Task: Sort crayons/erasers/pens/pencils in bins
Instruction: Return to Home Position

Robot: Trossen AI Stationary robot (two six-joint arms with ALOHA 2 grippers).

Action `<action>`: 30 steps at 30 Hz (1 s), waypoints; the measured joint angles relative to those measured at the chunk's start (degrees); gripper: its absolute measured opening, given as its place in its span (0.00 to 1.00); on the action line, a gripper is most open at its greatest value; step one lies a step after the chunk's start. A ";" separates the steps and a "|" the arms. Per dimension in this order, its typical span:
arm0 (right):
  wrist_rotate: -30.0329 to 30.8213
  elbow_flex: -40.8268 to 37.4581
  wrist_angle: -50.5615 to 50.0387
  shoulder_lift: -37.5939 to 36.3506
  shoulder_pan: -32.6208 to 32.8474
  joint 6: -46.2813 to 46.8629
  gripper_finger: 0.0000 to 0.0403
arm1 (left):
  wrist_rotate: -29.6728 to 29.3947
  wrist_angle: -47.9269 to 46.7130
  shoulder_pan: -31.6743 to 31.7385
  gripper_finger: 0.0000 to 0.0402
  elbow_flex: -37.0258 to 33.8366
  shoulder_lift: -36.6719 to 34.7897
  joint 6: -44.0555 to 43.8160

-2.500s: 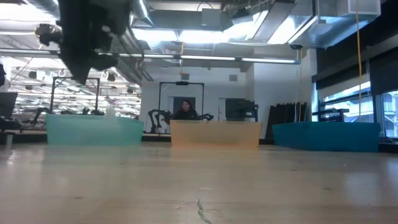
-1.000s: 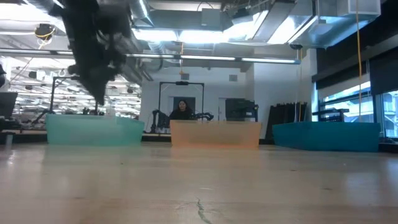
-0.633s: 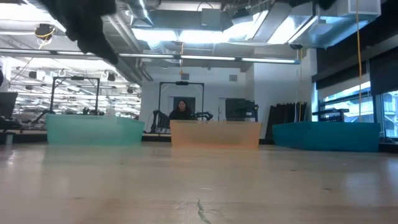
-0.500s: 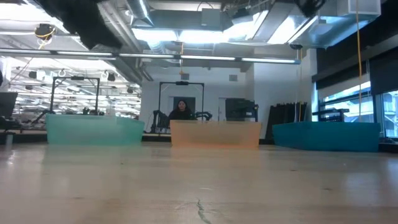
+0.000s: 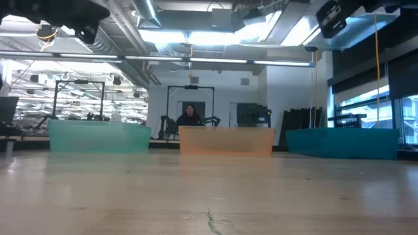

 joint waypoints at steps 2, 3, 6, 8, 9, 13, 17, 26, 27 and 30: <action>0.09 -1.36 0.51 -2.87 0.00 -1.26 0.01 | 0.03 0.69 0.00 0.00 -0.82 -3.12 1.62; 0.14 -1.94 0.70 -4.44 0.00 -2.05 0.01 | 0.03 0.66 0.00 0.00 -1.32 -4.75 2.29; 0.14 -4.29 2.79 -8.32 0.00 -3.86 0.01 | 0.04 0.60 0.00 0.00 -2.62 -9.44 3.02; 0.15 -5.91 2.83 -10.35 0.00 -4.66 0.01 | 0.05 0.67 0.00 0.00 -3.36 -12.05 3.47; 0.16 -6.74 3.24 -11.11 0.00 -4.85 0.01 | 0.03 0.67 0.00 0.00 -3.71 -13.10 3.99; 0.44 -11.06 7.94 -13.82 0.00 -5.47 0.01 | 0.05 0.65 0.00 0.00 -5.32 -16.61 5.58; 1.92 -15.99 15.05 -16.19 0.00 -7.20 0.01 | 1.04 0.48 0.02 0.00 -7.53 -19.43 5.94; 3.17 -21.43 17.15 -26.82 0.00 -11.23 0.01 | 2.67 0.20 0.02 0.00 -9.20 -23.48 5.77; 3.18 -21.65 16.80 -28.25 0.00 -11.65 0.01 | 2.70 -0.14 0.02 0.00 -9.20 -23.48 5.79; 3.18 -22.20 15.12 -32.19 0.00 -12.81 0.01 | 4.00 -1.83 0.02 0.00 -9.20 -23.48 5.74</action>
